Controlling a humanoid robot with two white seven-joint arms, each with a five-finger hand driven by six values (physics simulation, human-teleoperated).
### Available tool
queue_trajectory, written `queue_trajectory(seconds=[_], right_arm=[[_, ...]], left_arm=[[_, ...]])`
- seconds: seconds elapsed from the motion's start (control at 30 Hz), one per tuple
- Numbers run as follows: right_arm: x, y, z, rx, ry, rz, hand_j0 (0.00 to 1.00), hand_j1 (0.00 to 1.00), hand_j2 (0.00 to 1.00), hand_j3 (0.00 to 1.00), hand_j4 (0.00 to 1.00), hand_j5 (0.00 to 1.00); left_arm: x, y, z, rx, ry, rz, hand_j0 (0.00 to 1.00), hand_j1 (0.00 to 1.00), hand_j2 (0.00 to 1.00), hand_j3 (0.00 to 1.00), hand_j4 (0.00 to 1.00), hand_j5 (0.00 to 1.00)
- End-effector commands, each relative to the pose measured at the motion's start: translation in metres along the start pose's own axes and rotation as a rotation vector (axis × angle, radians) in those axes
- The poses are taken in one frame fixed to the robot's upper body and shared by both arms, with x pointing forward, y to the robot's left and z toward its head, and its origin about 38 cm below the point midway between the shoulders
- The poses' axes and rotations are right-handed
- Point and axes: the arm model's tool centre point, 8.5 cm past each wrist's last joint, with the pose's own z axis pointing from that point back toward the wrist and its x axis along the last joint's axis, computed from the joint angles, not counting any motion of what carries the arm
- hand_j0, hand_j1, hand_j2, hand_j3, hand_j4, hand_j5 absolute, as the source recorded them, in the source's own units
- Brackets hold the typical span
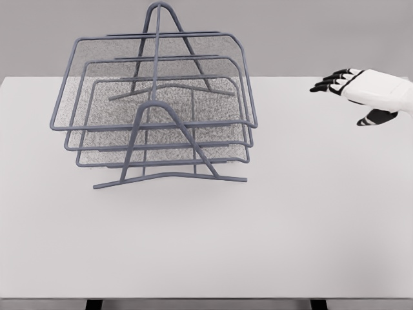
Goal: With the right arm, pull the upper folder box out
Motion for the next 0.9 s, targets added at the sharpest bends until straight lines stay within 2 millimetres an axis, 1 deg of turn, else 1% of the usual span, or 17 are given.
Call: queue_trajectory(seconds=[0.0, 0.03, 0.07, 0.1, 0.13, 0.2, 0.23, 0.27, 0.33, 0.37, 0.4, 0.43, 0.5, 0.53, 0.67, 0.77, 0.87], right_arm=[[0.002, -0.001, -0.001, -0.003, -0.007, 0.001, 1.0, 1.0, 1.0, 1.0, 1.0, 1.0], [0.011, -0.008, -0.013, -0.039, -0.041, -0.002, 1.0, 1.0, 1.0, 1.0, 1.0, 1.0], [0.02, -0.02, -0.027, -0.086, -0.072, -0.002, 1.0, 1.0, 1.0, 1.0, 1.0, 1.0], [0.029, -0.029, -0.04, -0.116, -0.104, -0.002, 1.0, 1.0, 1.0, 1.0, 1.0, 1.0], [0.041, -0.033, -0.055, -0.113, -0.144, 0.009, 1.0, 1.0, 1.0, 1.0, 1.0, 1.0], [0.059, -0.051, -0.075, -0.152, -0.2, 0.025, 1.0, 1.0, 1.0, 1.0, 1.0, 1.0], [0.065, -0.055, -0.081, -0.153, -0.22, 0.032, 1.0, 1.0, 1.0, 1.0, 1.0, 1.0], [0.071, -0.052, -0.087, -0.138, -0.238, 0.036, 1.0, 1.0, 1.0, 1.0, 1.0, 1.0], [0.083, -0.055, -0.098, -0.149, -0.27, 0.031, 1.0, 1.0, 1.0, 1.0, 1.0, 1.0], [0.088, -0.064, -0.104, -0.142, -0.284, 0.058, 1.0, 1.0, 1.0, 1.0, 1.0, 1.0], [0.095, -0.067, -0.109, -0.128, -0.301, 0.075, 1.0, 1.0, 1.0, 1.0, 1.0, 1.0], [0.096, -0.068, -0.11, -0.125, -0.306, 0.08, 1.0, 1.0, 1.0, 1.0, 1.0, 1.0], [0.105, -0.051, -0.117, -0.08, -0.332, 0.074, 1.0, 1.0, 1.0, 1.0, 1.0, 1.0], [0.105, -0.043, -0.117, -0.069, -0.336, 0.066, 1.0, 1.0, 1.0, 1.0, 1.0, 1.0], [0.11, -0.035, -0.12, -0.048, -0.349, 0.062, 1.0, 1.0, 1.0, 1.0, 1.0, 1.0], [0.108, -0.016, -0.118, -0.018, -0.343, 0.035, 1.0, 1.0, 1.0, 1.0, 1.0, 1.0], [0.102, -0.005, -0.112, 0.004, -0.327, 0.021, 1.0, 1.0, 1.0, 1.0, 1.0, 1.0]], left_arm=[[0.0, 0.0, 0.0, 0.0, 0.0, 0.0, 1.0, 1.0, 1.0, 1.0, 1.0, 1.0], [0.0, 0.0, 0.0, 0.0, 0.0, 0.0, 1.0, 1.0, 1.0, 1.0, 1.0, 1.0], [-0.001, 0.001, 0.0, 0.001, 0.001, -0.001, 1.0, 1.0, 1.0, 1.0, 1.0, 1.0], [0.0, 0.0, 0.0, 0.0, 0.0, 0.0, 1.0, 1.0, 1.0, 1.0, 1.0, 1.0], [-0.001, 0.001, 0.0, 0.001, 0.001, -0.001, 1.0, 1.0, 1.0, 1.0, 1.0, 1.0], [-0.001, 0.001, 0.0, 0.001, 0.001, -0.001, 1.0, 1.0, 1.0, 1.0, 1.0, 1.0], [0.0, 0.0, 0.0, 0.0, 0.0, 0.0, 1.0, 1.0, 1.0, 1.0, 1.0, 1.0], [0.0, 0.0, 0.0, 0.0, 0.0, 0.0, 1.0, 1.0, 1.0, 1.0, 1.0, 1.0], [-0.001, 0.001, 0.0, 0.001, 0.001, -0.001, 1.0, 1.0, 1.0, 1.0, 1.0, 1.0], [0.0, 0.0, 0.0, 0.0, 0.0, 0.0, 1.0, 1.0, 1.0, 1.0, 1.0, 1.0], [-0.001, 0.001, 0.0, 0.001, 0.001, -0.001, 1.0, 1.0, 1.0, 1.0, 1.0, 1.0], [0.0, 0.0, 0.0, 0.0, 0.0, 0.0, 1.0, 1.0, 1.0, 1.0, 1.0, 1.0], [0.0, 0.0, 0.0, 0.0, 0.0, 0.0, 1.0, 1.0, 1.0, 1.0, 1.0, 1.0], [-0.001, 0.001, 0.0, 0.001, 0.001, -0.001, 1.0, 1.0, 1.0, 1.0, 1.0, 1.0], [0.0, 0.0, 0.0, 0.0, 0.0, 0.0, 1.0, 1.0, 1.0, 1.0, 1.0, 1.0], [-0.001, 0.001, 0.0, 0.001, 0.001, -0.001, 1.0, 1.0, 1.0, 1.0, 1.0, 1.0], [0.0, 0.0, 0.0, 0.0, 0.0, 0.0, 1.0, 1.0, 1.0, 1.0, 1.0, 1.0]])
